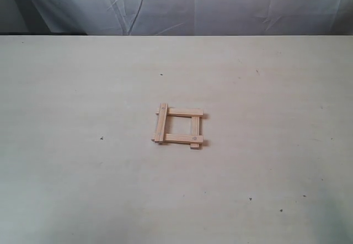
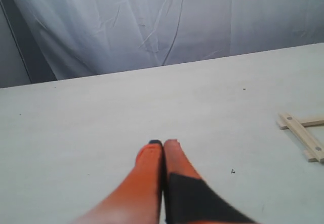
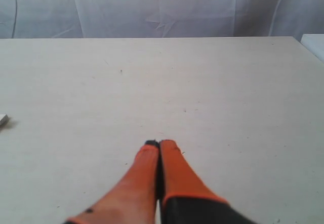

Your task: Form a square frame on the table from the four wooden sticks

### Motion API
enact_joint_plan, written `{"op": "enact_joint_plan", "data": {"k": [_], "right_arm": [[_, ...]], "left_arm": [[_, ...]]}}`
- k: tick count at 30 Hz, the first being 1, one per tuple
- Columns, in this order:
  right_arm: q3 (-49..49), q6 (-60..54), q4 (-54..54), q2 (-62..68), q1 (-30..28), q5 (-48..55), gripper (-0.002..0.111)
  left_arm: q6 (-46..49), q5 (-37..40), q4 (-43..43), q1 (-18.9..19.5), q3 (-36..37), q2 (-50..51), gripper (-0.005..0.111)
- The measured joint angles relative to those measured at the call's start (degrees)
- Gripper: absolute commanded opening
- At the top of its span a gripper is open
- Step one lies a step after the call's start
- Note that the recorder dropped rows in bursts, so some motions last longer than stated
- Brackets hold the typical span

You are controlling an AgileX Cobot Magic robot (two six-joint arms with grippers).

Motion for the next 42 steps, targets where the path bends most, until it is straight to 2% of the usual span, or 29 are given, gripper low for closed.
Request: {"op": "enact_joint_plan", "data": {"k": [10,42], "right_arm": [[0.00,0.00,0.53,0.00,0.00,0.00,0.000],[0.00,0.00,0.54,0.00,0.00,0.00,0.000]], "left_arm": [[-6.83,0.00,2.28,0.00,0.00,0.00,0.000],[-7.17,0.00,2.36,0.00,0.00,0.00,0.000]]}}
